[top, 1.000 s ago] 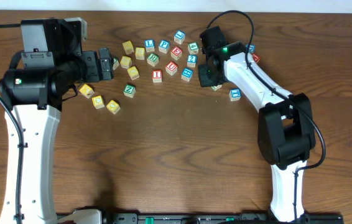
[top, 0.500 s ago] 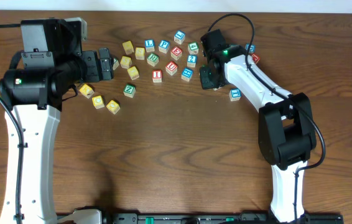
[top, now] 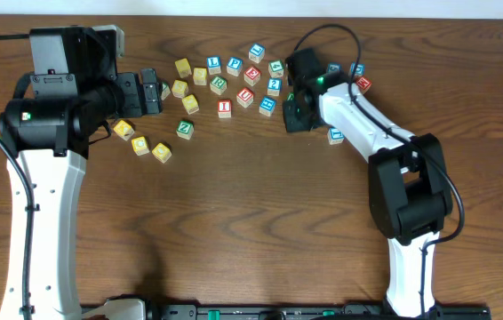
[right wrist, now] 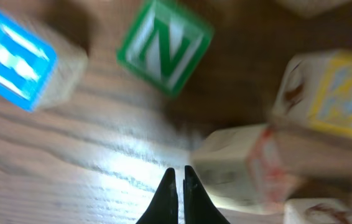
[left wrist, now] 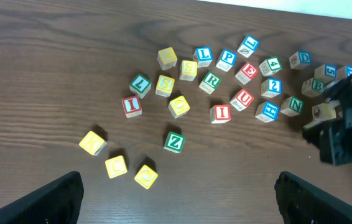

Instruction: Spell out AI2

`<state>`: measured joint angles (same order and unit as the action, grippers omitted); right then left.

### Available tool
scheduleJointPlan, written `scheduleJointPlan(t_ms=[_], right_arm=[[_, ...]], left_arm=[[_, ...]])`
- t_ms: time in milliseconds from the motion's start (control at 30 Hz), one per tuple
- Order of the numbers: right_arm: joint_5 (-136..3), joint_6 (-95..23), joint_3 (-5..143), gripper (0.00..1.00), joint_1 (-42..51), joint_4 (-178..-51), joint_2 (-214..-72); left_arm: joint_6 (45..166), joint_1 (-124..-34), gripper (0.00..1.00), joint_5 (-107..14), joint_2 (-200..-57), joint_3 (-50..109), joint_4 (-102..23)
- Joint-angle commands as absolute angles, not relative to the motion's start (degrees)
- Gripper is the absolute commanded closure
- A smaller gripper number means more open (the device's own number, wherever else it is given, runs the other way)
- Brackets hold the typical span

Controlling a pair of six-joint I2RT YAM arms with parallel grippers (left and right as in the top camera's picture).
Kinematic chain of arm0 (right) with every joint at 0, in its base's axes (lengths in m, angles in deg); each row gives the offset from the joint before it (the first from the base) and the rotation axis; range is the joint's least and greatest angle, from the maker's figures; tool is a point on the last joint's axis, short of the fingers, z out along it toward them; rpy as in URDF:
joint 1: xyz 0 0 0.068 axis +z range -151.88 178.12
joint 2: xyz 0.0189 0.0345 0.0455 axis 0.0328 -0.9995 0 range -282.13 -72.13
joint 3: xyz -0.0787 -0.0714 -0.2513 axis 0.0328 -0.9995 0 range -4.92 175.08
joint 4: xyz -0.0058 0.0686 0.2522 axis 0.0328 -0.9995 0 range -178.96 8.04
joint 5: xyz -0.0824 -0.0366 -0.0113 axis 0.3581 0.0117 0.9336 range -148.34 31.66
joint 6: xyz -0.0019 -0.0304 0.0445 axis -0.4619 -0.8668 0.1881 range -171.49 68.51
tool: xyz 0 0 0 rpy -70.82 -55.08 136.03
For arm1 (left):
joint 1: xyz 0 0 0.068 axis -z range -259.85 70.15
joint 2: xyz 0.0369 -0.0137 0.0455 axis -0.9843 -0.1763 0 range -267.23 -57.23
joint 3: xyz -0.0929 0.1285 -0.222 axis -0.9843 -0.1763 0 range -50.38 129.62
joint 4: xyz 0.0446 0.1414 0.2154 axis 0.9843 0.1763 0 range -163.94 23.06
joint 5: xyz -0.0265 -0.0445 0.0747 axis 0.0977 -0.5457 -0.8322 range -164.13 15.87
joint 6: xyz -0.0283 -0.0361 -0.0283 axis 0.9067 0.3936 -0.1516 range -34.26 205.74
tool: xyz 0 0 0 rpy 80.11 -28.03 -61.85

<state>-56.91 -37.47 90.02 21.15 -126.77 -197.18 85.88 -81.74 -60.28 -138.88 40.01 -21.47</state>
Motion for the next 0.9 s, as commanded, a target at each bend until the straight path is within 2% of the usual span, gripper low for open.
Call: scheduleJointPlan(t_ms=[0,533,867], right_arm=[[-57.87,-36.94,87.86,0.99,22.24,-126.93,-198.19],[-53.87,-36.14,91.07,0.99,20.28,-125.46,-192.79],[-50.88,-41.01,90.98,0.99,18.37,-125.62,-193.45]], left_arm=[[85.38,-82.13,0.02,-59.78,-138.9,40.75,-21.56],[85.36,-82.15,0.02,-59.78,-138.9,40.75,-21.98],[85.36,-82.15,0.02,-59.78,-138.9,40.71,-21.98]])
